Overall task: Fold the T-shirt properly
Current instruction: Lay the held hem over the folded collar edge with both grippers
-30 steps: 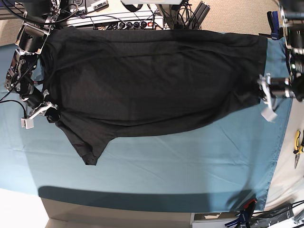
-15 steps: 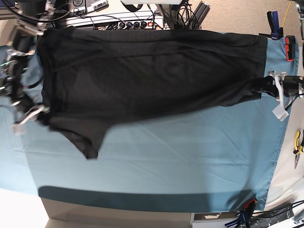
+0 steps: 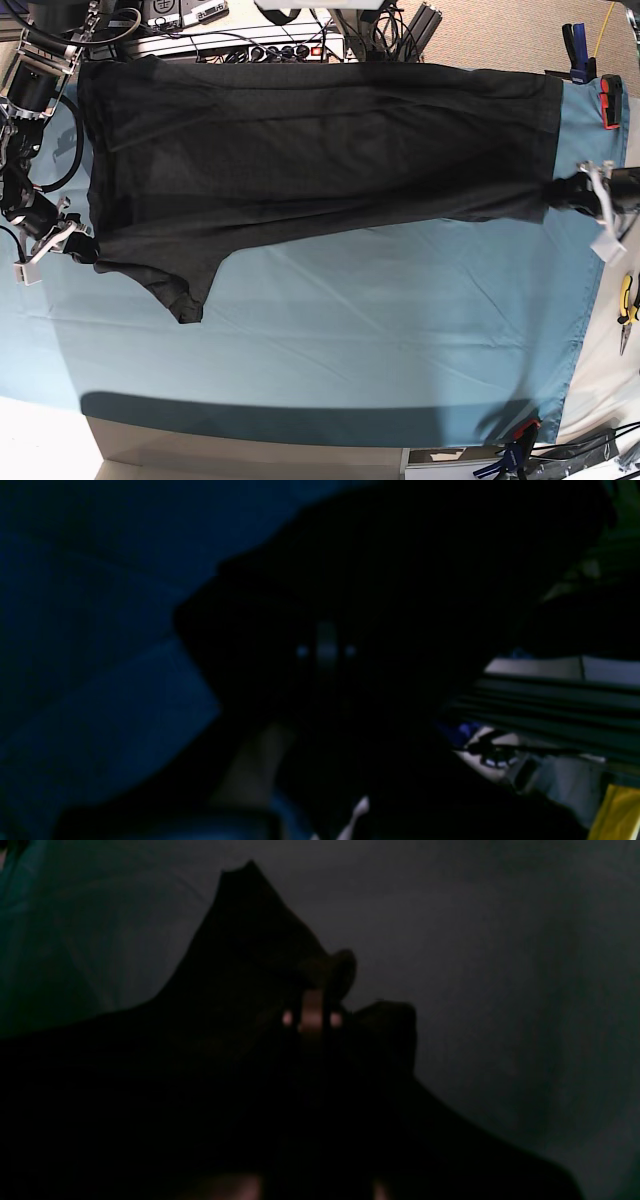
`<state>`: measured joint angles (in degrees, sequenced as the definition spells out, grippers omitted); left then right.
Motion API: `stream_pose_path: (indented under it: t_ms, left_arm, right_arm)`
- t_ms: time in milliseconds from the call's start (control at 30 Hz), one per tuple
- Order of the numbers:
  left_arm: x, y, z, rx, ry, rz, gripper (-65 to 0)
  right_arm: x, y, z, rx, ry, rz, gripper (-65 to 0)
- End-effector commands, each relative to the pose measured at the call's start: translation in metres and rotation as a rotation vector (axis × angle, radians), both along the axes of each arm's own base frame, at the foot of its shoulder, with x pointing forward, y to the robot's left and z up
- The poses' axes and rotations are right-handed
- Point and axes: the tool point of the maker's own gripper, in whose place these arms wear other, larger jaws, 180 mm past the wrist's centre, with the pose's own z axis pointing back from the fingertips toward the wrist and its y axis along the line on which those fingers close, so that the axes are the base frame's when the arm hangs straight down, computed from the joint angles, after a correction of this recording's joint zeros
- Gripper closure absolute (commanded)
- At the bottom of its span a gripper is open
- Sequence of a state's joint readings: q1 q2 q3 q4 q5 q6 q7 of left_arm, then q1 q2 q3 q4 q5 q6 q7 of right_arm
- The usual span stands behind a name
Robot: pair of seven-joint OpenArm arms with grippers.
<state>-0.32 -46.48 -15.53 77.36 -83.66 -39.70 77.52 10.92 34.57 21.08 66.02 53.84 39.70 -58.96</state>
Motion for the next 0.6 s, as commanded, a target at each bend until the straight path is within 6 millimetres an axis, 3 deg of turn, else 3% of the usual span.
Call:
stream_pose_path:
  t_ms: [0,167,400,567]
  left_arm:
    - [0.009,0.007,0.017,0.004,-0.052,0.006,0.0]
    - [0.011,0.007,0.018,-0.001,-0.060,0.012,0.0]
    - [0.011,0.007,0.018,-0.001,-0.060,0.012,0.0]
    - [0.009,0.012,0.018,0.019,-0.049,0.005,0.0]
  right_arm:
    - [0.009,-0.006,0.026,-0.011,-0.068,0.005,0.0]
    - [0.001,0.008,0.035,-0.077,-0.088,0.066,0.0]
    - [-0.031,0.035,0.039,-0.204,-0.094,0.172,0.0]
    - [-0.053,0.027,0.048,-0.254,-0.111,0.154,0.0]
